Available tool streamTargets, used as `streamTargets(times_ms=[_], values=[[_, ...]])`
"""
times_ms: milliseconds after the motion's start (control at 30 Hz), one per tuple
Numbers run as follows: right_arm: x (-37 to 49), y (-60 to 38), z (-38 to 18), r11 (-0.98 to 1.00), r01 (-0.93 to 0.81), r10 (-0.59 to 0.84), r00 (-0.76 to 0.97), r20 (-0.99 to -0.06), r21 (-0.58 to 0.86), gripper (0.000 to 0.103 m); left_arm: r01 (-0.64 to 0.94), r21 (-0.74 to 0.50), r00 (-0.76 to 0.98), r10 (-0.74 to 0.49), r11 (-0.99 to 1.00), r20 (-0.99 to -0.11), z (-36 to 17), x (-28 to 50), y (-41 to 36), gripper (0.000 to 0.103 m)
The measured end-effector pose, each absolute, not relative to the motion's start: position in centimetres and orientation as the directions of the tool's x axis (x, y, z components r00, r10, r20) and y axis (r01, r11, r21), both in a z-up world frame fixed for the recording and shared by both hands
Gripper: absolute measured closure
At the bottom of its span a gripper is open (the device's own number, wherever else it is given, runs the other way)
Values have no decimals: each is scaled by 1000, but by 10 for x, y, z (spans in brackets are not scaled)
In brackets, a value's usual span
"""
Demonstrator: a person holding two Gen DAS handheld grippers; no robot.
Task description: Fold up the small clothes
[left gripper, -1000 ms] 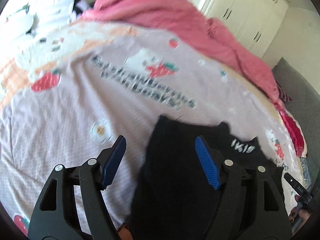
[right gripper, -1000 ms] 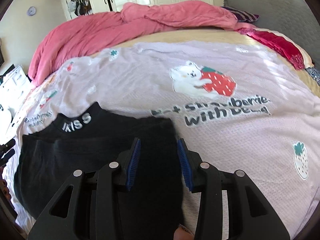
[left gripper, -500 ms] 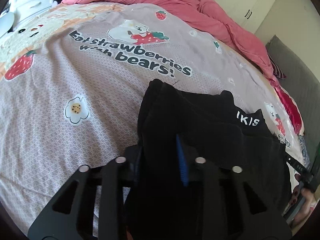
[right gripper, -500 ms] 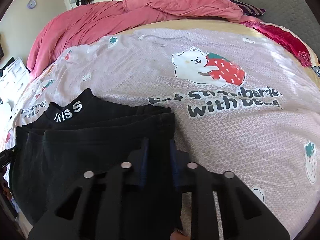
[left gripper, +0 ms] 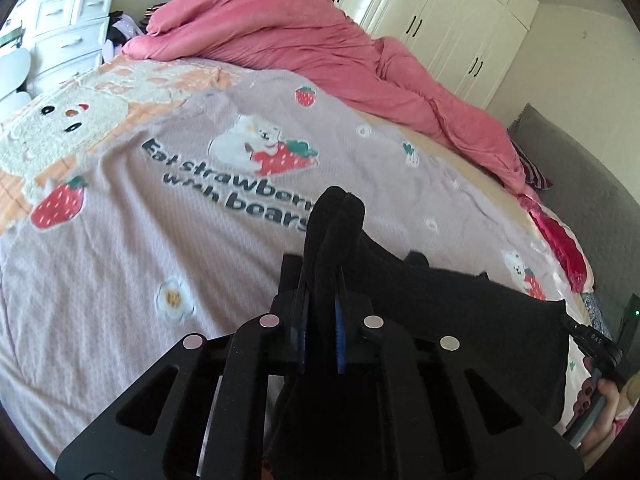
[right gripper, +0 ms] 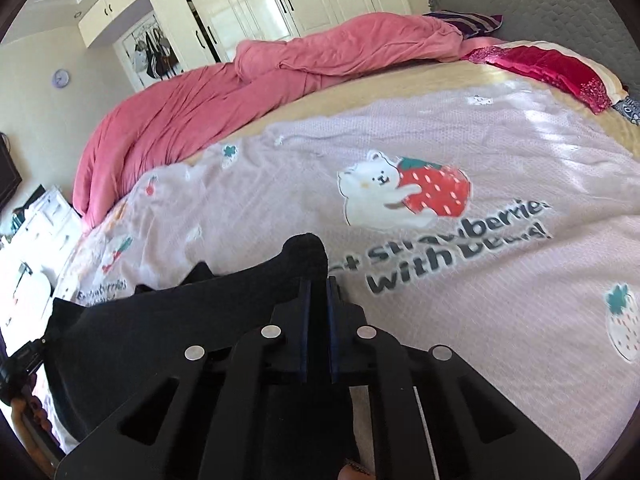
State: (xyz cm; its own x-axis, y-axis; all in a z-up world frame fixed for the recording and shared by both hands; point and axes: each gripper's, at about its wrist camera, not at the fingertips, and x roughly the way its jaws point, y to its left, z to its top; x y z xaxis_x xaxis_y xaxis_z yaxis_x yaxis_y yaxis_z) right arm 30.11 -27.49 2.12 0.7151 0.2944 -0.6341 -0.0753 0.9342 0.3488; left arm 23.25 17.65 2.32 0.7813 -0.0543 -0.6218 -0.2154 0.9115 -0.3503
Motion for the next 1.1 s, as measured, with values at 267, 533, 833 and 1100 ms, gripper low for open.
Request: streamTargets(times_ms=[267,533,833,1100], values=[[317,-268,4,947,-35,257,684,-683,321,97,-274,-297,720,-10,915,-694,-9,253,179,99],[320,-264,-16,972,2,178,648,-740,235,96,-295,-305,698,-14,906,-716,-21,253,184,96],[310,-252,-15,991,18,90,640,-763,132,89,-325,-266,684,32,908,-729,-16,250,181,83],[273,-250,7,993,-10,93,695,-713,120,69,-336,-228,699,80,914,-711,1,232,171,59]])
